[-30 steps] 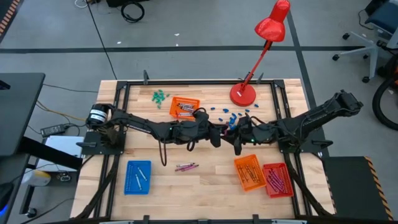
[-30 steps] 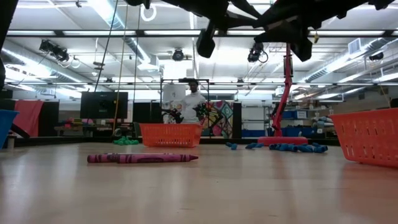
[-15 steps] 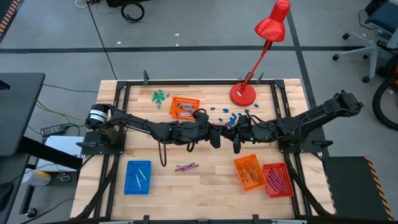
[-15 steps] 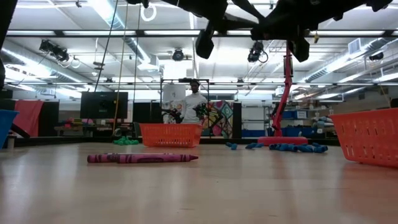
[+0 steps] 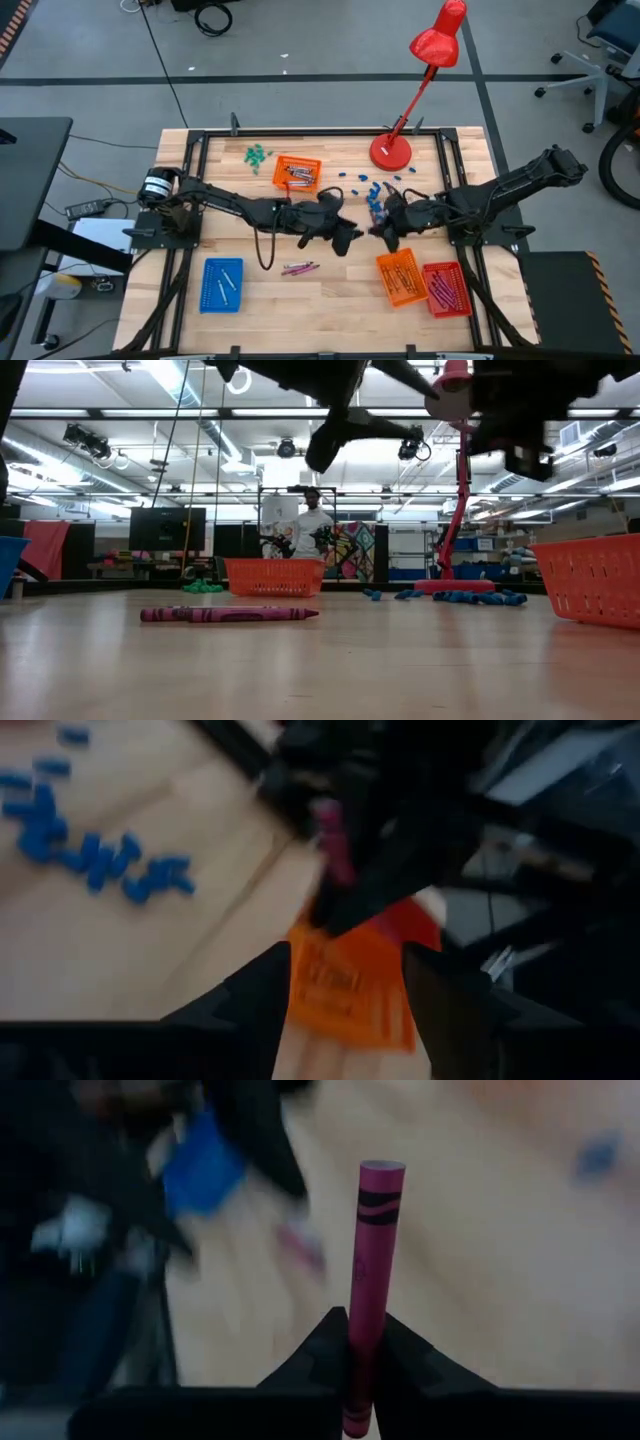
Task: Sort crayons
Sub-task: Put the red crayon into the red bin
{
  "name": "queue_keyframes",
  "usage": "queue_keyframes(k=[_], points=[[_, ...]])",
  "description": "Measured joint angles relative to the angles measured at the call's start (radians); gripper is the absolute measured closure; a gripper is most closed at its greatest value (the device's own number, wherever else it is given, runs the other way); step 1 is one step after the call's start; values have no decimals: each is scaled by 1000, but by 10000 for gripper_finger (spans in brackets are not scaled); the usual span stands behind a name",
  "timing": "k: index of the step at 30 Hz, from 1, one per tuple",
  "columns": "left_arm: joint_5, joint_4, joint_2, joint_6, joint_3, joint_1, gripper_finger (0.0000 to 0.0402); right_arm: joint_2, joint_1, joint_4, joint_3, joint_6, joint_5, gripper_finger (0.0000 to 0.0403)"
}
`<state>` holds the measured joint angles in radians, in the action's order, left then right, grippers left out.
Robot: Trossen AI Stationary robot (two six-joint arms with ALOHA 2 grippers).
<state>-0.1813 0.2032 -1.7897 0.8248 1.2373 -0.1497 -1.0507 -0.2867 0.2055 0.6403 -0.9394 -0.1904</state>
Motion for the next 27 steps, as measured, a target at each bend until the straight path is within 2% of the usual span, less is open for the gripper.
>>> queue_keyframes(k=[7,10,13,19,27], points=[[20,-227,0,48,0,-11,213,24,-104,237,0,-241,307,367],[21,-325,0,66,0,-12,219,24,-183,287,0,-372,386,367],[20,-401,0,50,0,-28,221,24,-282,321,0,-512,390,366],[23,-561,0,-103,-1,-69,221,24,-460,339,0,-851,317,366],[27,-678,20,-158,-1,-101,221,22,-637,424,10,-1217,361,366]])
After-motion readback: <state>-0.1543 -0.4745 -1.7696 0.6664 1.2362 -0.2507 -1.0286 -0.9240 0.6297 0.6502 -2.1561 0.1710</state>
